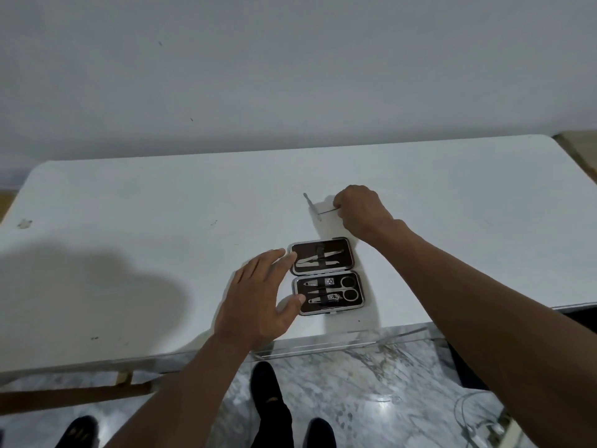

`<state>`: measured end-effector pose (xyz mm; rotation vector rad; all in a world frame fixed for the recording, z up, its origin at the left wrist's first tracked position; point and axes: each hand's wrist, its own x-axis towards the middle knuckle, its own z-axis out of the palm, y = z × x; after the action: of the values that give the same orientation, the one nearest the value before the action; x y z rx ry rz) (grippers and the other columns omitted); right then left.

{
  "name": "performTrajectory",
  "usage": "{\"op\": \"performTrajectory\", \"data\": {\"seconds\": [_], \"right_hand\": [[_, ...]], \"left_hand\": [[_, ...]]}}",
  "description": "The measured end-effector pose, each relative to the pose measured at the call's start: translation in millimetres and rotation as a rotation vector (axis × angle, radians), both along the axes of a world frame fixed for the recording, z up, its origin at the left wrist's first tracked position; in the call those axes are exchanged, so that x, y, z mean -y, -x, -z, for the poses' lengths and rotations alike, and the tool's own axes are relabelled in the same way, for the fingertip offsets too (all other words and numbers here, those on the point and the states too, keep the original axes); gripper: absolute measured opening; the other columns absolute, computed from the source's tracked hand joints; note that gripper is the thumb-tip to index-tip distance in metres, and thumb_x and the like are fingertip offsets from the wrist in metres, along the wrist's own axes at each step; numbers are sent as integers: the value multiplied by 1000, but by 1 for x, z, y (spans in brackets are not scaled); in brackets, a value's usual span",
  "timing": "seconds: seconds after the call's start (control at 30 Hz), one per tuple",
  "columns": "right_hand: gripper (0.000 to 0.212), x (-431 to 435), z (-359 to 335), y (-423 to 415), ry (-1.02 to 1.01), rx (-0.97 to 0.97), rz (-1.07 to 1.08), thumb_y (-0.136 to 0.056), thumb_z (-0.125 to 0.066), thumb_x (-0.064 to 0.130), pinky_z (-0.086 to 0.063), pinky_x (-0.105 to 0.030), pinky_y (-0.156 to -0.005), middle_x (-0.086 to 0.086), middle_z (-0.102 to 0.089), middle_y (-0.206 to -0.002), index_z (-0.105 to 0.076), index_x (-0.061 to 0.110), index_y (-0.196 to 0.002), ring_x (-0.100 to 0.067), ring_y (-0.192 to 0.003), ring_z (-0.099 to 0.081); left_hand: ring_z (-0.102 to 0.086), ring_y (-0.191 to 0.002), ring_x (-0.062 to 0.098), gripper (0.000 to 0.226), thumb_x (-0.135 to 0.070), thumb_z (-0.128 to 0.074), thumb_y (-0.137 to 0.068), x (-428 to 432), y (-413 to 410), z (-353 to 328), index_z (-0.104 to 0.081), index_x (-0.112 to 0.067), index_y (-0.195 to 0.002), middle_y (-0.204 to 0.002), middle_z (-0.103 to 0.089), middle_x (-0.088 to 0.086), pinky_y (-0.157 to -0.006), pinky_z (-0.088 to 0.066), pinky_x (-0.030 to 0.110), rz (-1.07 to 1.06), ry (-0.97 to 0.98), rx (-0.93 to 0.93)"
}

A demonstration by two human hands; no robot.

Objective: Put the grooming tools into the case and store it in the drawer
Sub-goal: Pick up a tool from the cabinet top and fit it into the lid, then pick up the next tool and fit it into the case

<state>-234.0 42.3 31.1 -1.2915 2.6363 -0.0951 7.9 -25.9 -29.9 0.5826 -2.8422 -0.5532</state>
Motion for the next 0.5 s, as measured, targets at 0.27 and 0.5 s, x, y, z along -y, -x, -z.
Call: {"op": "performTrajectory", "data": {"seconds": [0.27,0.5], "right_hand": [[11,1,-5,9,-69,7,74,-83,-54,-8,-54,-33,-63,-15,-60,-76,-64,-3,-85,-31,-68,-58],[37,-5,-9,4,-127,24,69,-79,-59,1,-29,-25,-46,-5,-38,-59,-30,11,-59,-23,-55,-44]], "left_hand": [[-38,-135,14,66,-57,-48,-84,0,0,-1,-40,-28,-144,-146,-44,-7,-107,-33,33,3,-3,4],[-38,-136,15,66,-56,-48,-84,0,0,-1,-40,-29,-144,-147,-43,-7,-107,-34,35,0,-7,1]]}}
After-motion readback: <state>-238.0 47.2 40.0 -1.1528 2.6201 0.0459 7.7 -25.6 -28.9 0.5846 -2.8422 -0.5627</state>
